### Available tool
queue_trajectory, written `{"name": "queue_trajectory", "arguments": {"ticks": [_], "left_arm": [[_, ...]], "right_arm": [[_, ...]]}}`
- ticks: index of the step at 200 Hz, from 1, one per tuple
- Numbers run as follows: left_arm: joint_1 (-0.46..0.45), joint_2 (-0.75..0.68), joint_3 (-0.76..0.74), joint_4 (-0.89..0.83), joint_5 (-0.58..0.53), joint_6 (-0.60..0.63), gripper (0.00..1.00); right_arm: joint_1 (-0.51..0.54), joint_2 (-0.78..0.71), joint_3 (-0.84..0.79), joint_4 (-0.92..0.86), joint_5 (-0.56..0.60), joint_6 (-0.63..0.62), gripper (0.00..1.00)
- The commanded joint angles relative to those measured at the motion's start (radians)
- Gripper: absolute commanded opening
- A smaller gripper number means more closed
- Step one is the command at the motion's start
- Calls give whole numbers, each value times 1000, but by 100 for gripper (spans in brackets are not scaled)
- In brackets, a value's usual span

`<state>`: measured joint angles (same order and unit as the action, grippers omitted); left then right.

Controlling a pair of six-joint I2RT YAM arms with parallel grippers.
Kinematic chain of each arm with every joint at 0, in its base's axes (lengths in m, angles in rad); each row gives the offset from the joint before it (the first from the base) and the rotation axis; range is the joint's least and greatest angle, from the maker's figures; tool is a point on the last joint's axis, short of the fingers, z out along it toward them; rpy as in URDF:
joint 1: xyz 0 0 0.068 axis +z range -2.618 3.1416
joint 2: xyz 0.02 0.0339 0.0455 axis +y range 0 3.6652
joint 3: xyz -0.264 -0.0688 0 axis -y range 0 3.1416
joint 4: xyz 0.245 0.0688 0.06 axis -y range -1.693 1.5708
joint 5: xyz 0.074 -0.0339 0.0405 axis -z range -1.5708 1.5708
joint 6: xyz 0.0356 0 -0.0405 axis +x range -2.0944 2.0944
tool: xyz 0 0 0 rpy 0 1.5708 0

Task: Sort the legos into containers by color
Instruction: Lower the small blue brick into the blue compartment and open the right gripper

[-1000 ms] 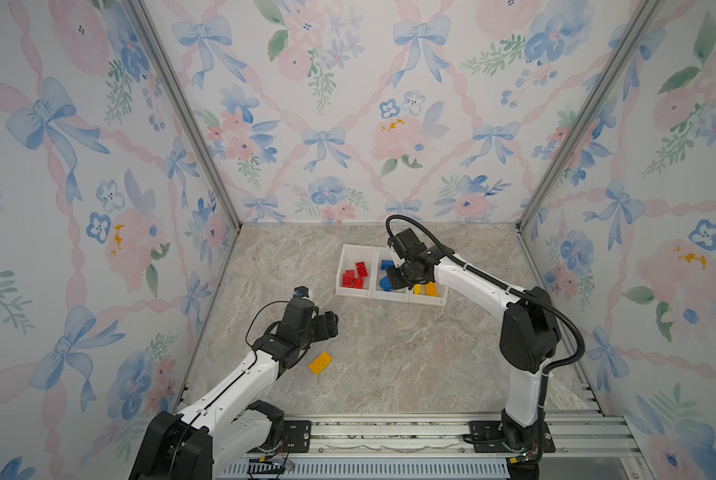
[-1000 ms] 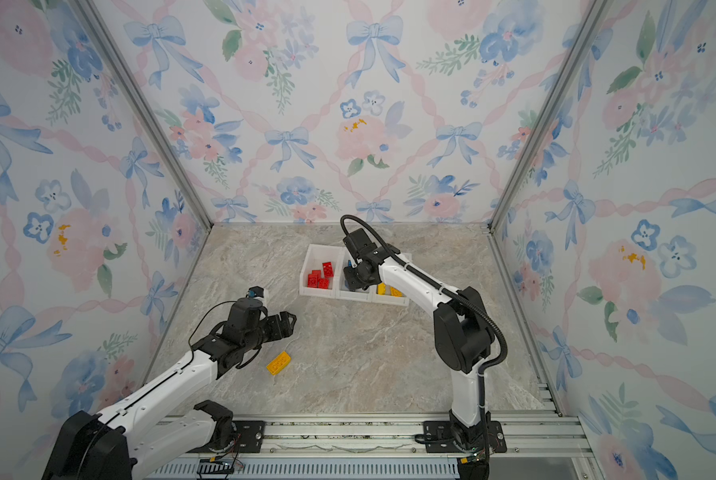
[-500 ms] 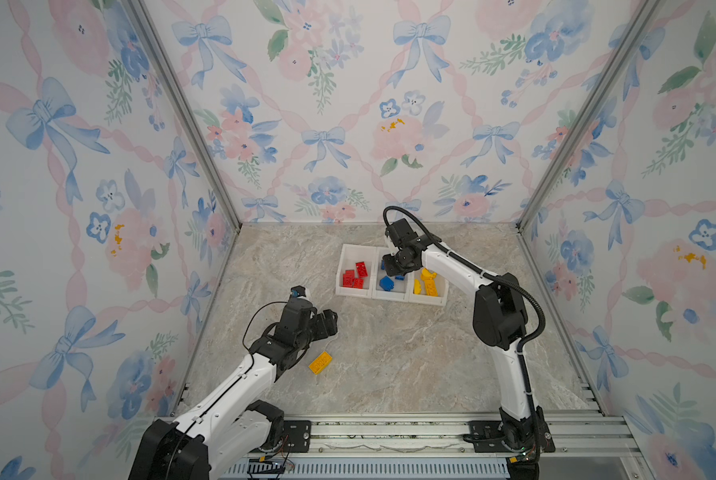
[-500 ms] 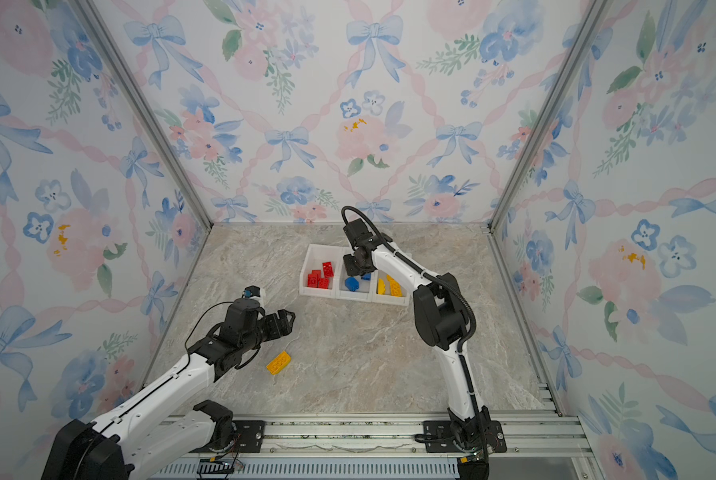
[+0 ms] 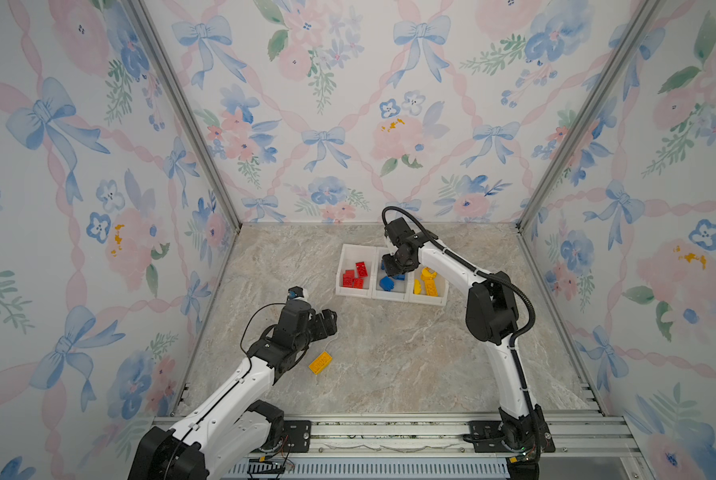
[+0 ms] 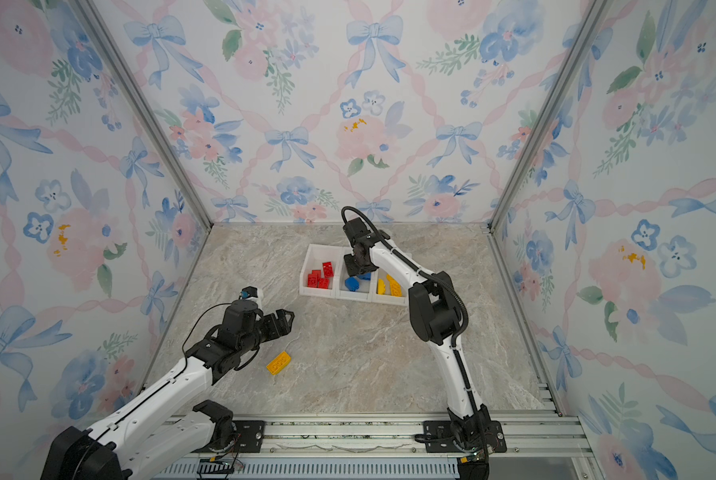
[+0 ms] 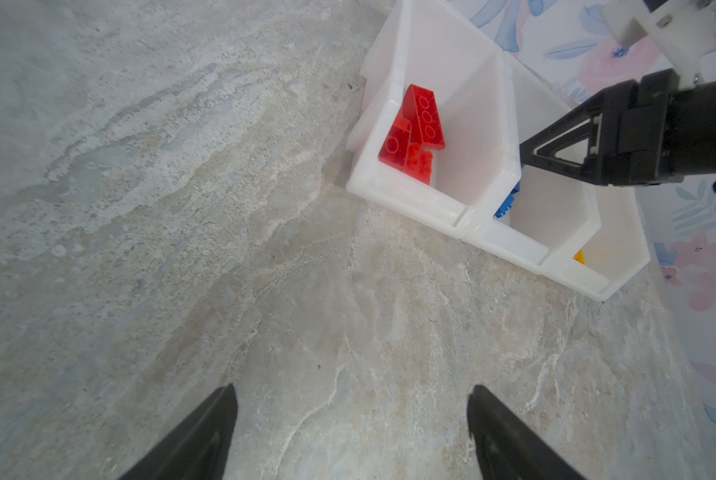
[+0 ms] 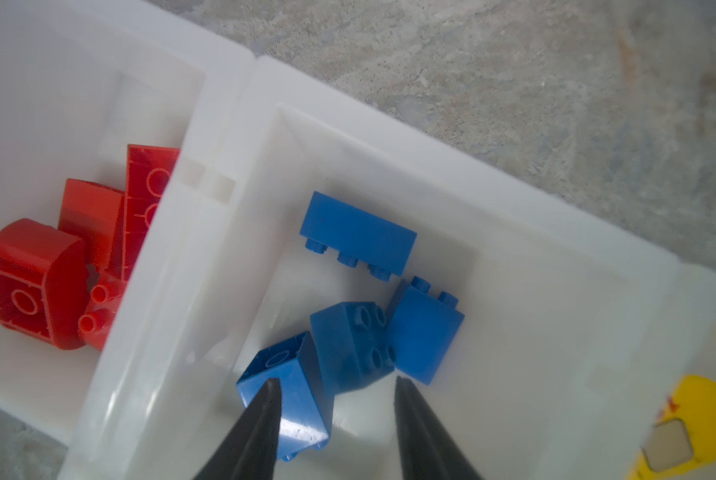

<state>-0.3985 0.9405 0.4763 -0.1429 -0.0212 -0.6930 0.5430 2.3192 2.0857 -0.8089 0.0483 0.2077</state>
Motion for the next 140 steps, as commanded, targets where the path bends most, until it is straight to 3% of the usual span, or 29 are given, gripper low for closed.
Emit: {"name": "queue_trajectory", "arguments": {"ticks": [1, 65, 140], "left_arm": [[7, -11, -19, -4, -10, -4, 89], [6, -12, -22, -22, 4, 19, 89], [4, -25, -6, -115, 26, 43, 90]], "right_arm": [[-7, 1, 25, -30, -1, -6, 50], [3, -67, -47, 3, 5, 4, 51], [38, -213, -218, 67, 18, 30, 60]]}}
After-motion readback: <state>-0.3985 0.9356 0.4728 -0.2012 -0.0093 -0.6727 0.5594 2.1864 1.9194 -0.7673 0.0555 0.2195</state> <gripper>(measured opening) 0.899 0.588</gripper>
